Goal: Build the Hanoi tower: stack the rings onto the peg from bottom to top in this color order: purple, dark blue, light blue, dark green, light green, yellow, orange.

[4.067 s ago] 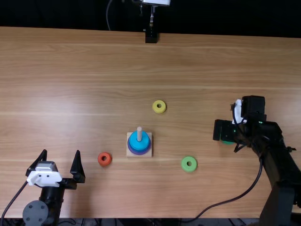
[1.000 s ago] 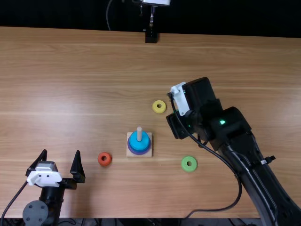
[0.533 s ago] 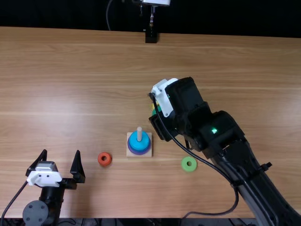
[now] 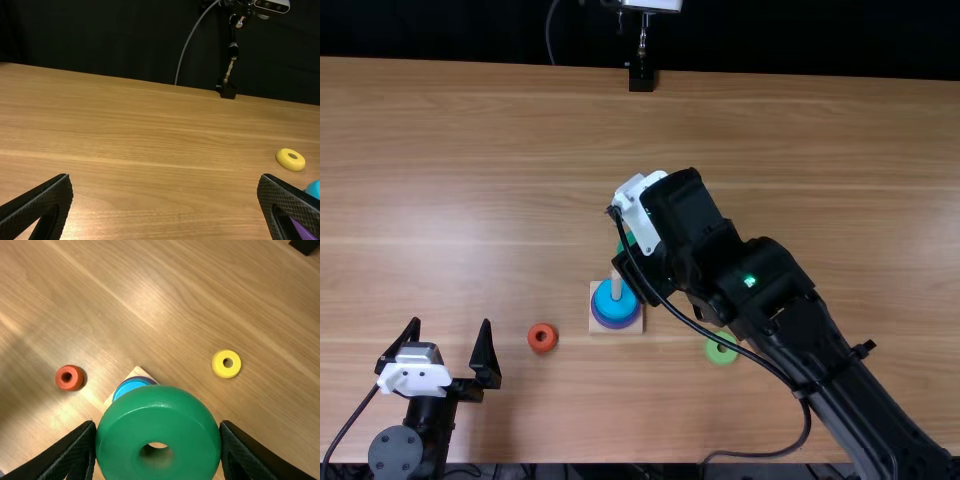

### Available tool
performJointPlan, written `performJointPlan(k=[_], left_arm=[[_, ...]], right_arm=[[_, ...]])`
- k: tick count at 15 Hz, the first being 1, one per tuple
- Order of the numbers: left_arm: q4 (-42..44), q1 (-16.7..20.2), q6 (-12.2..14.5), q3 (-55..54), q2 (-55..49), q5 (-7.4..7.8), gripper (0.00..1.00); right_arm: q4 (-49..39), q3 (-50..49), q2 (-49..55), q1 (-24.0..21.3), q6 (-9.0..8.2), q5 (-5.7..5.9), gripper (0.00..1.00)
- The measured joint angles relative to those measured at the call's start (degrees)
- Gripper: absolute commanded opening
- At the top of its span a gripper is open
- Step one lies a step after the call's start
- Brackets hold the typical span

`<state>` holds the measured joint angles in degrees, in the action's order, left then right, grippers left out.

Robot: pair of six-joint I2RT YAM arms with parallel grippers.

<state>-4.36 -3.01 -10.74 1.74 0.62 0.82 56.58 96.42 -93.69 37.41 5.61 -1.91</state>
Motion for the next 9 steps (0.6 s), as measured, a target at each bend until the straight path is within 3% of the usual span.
performJointPlan(k=[9], left_arm=[[-0.02,0.00,0.00,0.00,0.00,0.04,1.00]], right_arm=[[-0.15,0.00,-3.54,2.60,-0.20,-0.17,0.00]])
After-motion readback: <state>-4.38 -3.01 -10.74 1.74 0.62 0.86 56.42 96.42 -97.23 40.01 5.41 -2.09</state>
